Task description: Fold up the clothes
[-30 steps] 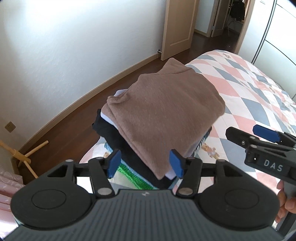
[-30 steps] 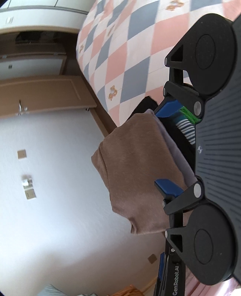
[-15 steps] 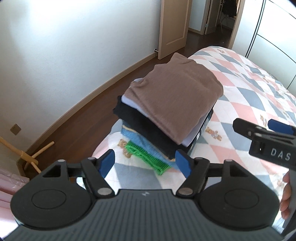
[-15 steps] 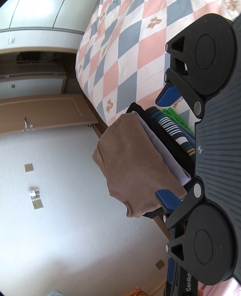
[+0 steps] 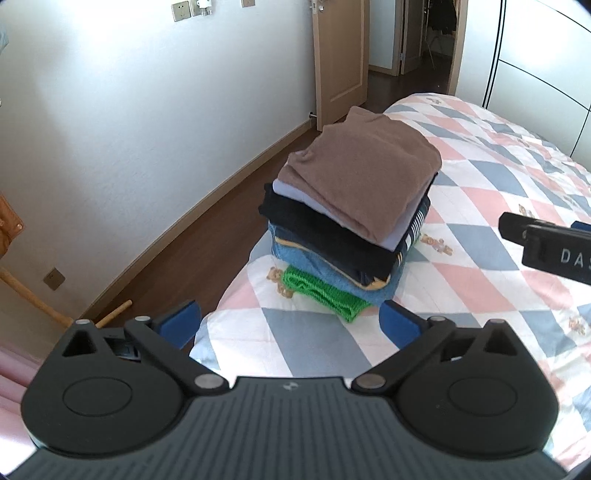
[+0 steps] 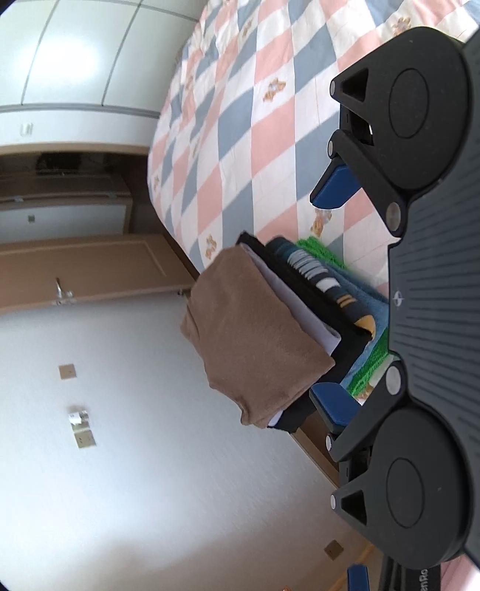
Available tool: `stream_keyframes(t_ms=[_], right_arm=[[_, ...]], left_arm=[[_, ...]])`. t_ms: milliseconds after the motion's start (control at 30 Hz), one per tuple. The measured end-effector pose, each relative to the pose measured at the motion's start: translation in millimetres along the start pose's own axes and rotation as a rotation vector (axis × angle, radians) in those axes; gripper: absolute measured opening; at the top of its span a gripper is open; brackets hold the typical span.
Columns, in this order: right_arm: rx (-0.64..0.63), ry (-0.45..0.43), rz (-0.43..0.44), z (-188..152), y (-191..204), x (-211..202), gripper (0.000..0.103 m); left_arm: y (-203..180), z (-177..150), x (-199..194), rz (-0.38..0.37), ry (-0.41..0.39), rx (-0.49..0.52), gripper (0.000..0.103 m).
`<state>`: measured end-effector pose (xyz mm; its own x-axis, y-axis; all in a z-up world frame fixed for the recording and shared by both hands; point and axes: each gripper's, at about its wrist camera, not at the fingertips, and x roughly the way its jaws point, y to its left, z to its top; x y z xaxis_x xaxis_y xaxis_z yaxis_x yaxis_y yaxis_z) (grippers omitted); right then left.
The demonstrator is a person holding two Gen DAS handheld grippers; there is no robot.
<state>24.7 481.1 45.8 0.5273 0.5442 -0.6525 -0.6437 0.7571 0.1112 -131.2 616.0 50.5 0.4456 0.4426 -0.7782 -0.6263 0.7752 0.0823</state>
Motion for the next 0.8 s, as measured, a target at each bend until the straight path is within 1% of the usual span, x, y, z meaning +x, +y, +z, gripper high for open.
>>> stream_keyframes(t_ms=[100,200,267,400,533,700,800], right_arm=[[-0.001,-0.01,-0.038,-8,1,-14,0.103],[0.017,-0.017,-0.024,-15,-3,-25,0.103],[0.046,-0.02,-0.001,-18,-8,-33,0.103],[0.132,-0.02,0.072,-23,-25,-45,0.103],[0.165,0.044,0.116,-25,-39,-45,0.103],[0.083,0.092,0.117,-32,-53,-47,0.103],[0.015,0.098,0.12,-37,-63,-48,0.103]], left_arm=[[-1,-9,-11,-0.003,-0.02,0.001,0.102],[-3,-16,-19,-0.006,-0.028,-0.011,0.102],[-5,-20,-22,-0.014,-0.023,-0.012,0.102],[-13,-27,-27,-0.028,0.0,-0.019,0.102],[-28,-34,-27,-0.03,0.041,-0.032,0.102],[-56,-42,-25,-0.002,0.071,-0.067,0.102],[-71,-46,-24,0.003,0.087,-0.096,0.102]])
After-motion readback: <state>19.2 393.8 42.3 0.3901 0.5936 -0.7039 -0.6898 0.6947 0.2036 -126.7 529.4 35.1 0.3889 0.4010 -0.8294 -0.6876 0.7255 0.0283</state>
